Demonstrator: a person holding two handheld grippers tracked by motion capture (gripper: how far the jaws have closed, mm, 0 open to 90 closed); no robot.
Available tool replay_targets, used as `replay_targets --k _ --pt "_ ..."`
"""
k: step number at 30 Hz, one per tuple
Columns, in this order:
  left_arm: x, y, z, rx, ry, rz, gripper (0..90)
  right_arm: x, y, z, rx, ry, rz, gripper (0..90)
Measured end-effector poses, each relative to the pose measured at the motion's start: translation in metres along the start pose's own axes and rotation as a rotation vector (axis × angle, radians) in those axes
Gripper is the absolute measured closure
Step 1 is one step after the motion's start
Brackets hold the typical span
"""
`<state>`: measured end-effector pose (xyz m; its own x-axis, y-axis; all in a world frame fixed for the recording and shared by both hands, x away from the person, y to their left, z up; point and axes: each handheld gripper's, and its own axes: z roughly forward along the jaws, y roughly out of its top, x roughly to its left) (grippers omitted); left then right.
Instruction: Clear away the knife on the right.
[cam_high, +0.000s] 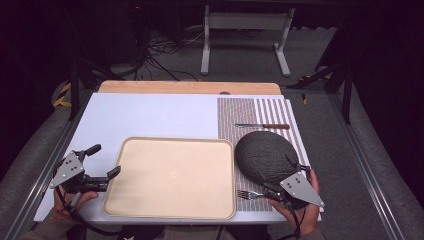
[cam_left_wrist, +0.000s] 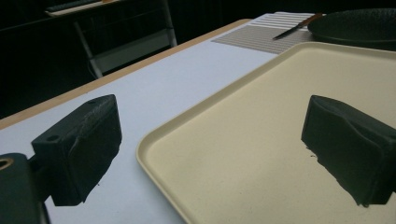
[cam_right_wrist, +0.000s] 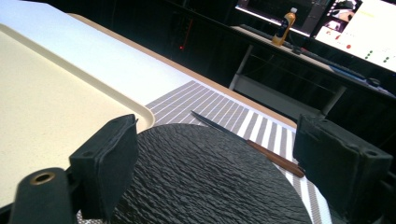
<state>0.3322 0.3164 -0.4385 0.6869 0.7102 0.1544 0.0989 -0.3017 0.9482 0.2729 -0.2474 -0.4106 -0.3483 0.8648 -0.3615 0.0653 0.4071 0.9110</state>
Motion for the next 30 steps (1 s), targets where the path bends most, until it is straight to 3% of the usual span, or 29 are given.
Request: replay_targets --k 10,14,16,20,30 --pt "-0.004 -0.001 -0.004 0.016 -0.006 0.025 5.5 -0.001 0.004 0.007 0.015 0.020 -0.003 19.6" --pt "-0.005 -0.001 -0.002 0.022 -0.005 0.010 4.6 -0.004 0.005 0.012 0.043 0.083 0.011 23.0" --pt "-0.005 -0.001 -0.002 0.018 -0.012 0.004 4.5 -0.008 0.006 0.015 0.048 0.122 0.029 20.7" --pt "-0.006 -0.001 -0.001 0.027 -0.024 0.011 4.3 -0.013 0.012 0.023 0.084 0.153 0.016 19.5" --pt "-0.012 0.001 0.000 0.044 -0.032 0.041 5.1 -0.036 0.032 0.056 0.171 0.180 0.016 14.2"
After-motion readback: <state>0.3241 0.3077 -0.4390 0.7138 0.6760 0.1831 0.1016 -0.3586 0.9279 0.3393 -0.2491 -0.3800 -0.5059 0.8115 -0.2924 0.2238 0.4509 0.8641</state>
